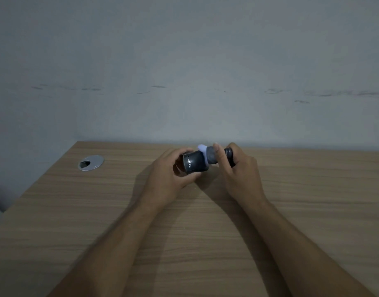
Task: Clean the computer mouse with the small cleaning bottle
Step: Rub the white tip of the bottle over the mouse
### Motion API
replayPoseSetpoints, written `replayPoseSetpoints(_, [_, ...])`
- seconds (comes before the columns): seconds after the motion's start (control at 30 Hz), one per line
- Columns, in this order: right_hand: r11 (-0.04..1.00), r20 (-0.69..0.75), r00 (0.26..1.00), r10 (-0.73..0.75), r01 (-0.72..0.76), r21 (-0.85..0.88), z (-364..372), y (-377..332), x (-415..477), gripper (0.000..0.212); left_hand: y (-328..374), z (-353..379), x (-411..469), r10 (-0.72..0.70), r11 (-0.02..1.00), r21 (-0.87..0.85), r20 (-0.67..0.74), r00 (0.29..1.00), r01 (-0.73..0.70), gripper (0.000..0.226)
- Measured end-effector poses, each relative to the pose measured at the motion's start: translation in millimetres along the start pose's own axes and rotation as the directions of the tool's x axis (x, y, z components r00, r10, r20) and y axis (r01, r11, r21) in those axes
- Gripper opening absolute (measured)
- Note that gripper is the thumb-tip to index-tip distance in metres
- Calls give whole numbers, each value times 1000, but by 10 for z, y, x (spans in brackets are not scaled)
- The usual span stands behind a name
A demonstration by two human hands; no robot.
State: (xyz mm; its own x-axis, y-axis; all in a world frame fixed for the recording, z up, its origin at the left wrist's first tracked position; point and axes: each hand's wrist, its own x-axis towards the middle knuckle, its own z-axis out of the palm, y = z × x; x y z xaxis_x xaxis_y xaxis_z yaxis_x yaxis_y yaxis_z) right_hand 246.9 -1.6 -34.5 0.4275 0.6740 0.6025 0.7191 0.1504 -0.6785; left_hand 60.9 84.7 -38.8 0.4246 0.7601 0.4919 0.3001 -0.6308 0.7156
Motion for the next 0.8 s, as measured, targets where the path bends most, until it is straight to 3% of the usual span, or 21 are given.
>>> replayPoseSetpoints(0.2, [985,124,979,-165,156,75,42,-158,-67,50,-27,4,8,10,999,49,-47,999,-7,54])
replayPoseSetpoints(0.33, [992,86,989,-123,121,22,35,-76,-48,52,-56,-11,21,-74,991,-118,-59,996,67,58])
replayPoseSetpoints(0.53, [996,-7,1000,-5,4,-84,-43,134,26,55,-41,-40,17,-149,943,-294,57,987,159,66])
replayPoseSetpoints(0.67, [996,-27,999,47,-49,-77,-63,180,45,56,-29,-37,16,-120,948,-282,107,987,146,67])
replayPoseSetpoints(0.8, [998,-32,999,-10,9,-55,-35,59,26,52,-18,-16,6,-51,983,-169,87,995,65,68])
